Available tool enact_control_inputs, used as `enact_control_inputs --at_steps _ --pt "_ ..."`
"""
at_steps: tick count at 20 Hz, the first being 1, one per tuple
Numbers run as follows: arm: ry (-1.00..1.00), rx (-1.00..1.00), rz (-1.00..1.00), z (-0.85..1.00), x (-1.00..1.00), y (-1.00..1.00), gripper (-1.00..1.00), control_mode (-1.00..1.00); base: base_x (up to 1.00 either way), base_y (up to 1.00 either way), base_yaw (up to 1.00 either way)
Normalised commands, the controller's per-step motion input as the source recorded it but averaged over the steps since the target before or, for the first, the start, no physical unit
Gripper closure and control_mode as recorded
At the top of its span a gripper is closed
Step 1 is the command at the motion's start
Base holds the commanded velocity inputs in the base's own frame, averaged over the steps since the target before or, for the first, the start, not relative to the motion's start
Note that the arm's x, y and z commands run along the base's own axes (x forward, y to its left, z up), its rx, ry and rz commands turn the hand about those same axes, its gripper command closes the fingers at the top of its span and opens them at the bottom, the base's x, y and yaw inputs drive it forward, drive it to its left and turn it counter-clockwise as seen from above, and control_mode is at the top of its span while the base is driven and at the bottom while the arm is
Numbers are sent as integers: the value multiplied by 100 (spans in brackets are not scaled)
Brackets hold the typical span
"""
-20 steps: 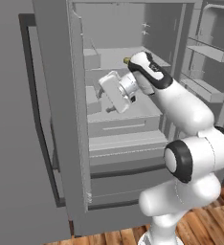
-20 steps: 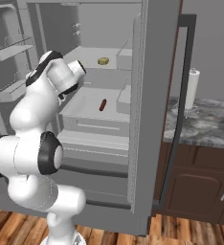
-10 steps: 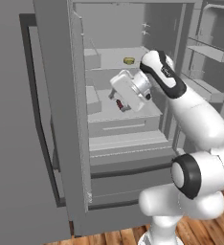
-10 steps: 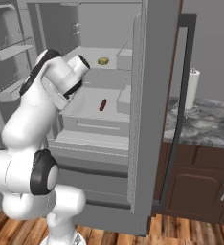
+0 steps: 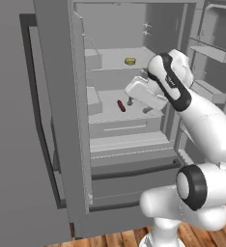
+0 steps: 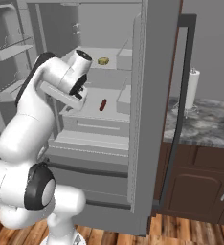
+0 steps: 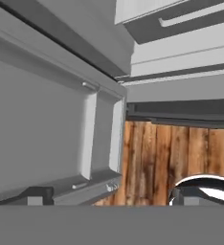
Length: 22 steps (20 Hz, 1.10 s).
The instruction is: Retrieve the sausage and cheese from the fridge and place them on the cutting board on the counter.
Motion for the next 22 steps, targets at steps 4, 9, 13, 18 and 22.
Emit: enact_control_inputs --at_steps 4,9,13,18,22 --pt "-7 -19 -14 46 -26 -18 -100 -100 0 0 0" --pt "-6 -7 -1 20 -2 -12 -100 -100 0 0 0" --pt "-11 -6 0 0 -1 -10 -100 -100 0 0 0" --pt "-14 -12 0 1 -15 -17 -100 -100 0 0 0" --pt "-13 -16 0 6 -9 -3 -100 -100 0 0 0"
